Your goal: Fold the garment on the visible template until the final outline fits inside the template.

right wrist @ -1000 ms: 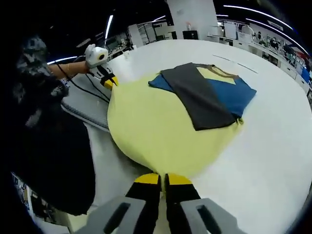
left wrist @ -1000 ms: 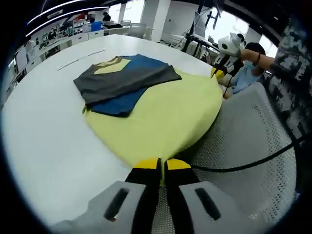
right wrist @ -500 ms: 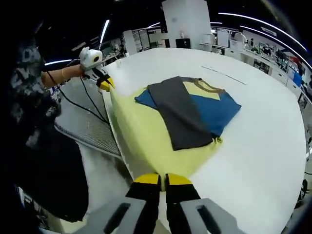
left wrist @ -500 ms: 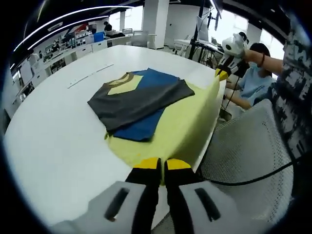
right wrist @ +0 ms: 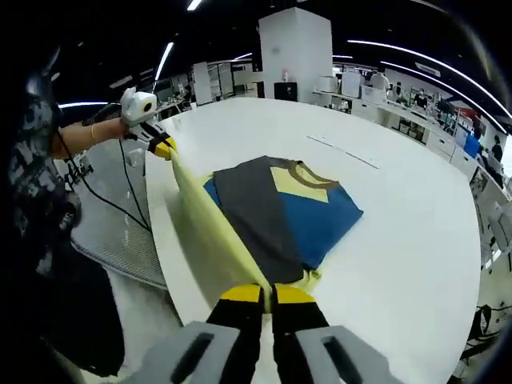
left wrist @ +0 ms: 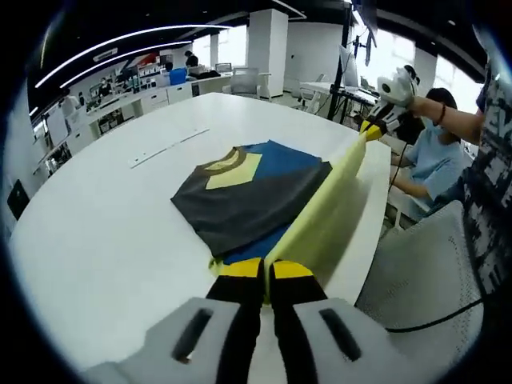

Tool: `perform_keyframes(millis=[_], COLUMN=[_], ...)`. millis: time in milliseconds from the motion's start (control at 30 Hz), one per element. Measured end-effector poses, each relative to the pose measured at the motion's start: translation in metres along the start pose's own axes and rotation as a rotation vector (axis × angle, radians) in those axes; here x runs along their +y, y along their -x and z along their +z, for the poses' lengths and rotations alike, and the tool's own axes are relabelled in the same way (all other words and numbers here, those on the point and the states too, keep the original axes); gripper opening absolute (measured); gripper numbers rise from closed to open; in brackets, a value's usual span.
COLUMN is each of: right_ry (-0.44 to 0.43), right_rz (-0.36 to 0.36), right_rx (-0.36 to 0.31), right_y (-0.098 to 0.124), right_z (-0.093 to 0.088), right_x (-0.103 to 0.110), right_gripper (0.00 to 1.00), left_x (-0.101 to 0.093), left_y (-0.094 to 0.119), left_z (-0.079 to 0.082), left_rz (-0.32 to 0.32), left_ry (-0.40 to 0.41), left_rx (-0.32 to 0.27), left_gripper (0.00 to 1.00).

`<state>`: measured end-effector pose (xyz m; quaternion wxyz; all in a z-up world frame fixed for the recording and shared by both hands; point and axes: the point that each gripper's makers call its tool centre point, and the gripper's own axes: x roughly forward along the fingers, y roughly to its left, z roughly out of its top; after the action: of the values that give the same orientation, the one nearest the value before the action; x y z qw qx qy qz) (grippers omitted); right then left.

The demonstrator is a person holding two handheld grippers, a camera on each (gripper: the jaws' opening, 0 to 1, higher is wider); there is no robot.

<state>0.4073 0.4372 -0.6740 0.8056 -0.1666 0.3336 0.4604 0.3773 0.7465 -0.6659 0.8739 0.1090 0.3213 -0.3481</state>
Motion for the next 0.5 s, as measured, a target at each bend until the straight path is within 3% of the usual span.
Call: perform_keyframes(millis=[333, 500], right_ry=[0.023, 0.036], right_rz=[-0.116, -0.158], right_rx=[-0.059, -0.079], right_y=[-0.006, -0.012], right_z=[0.038, 0.054], right_x=[-0.035, -0.046], right_gripper=[0.00, 0.00], left_x=[0.036, 0.056], left_y=[-0.008, -0.017], left_z=[0.035, 0.046], left_rz=[0.087, 0.165], left_ry=[-0.013, -0.053], left_rx=[-0.070, -0.061], left_gripper=[0.00, 0.00])
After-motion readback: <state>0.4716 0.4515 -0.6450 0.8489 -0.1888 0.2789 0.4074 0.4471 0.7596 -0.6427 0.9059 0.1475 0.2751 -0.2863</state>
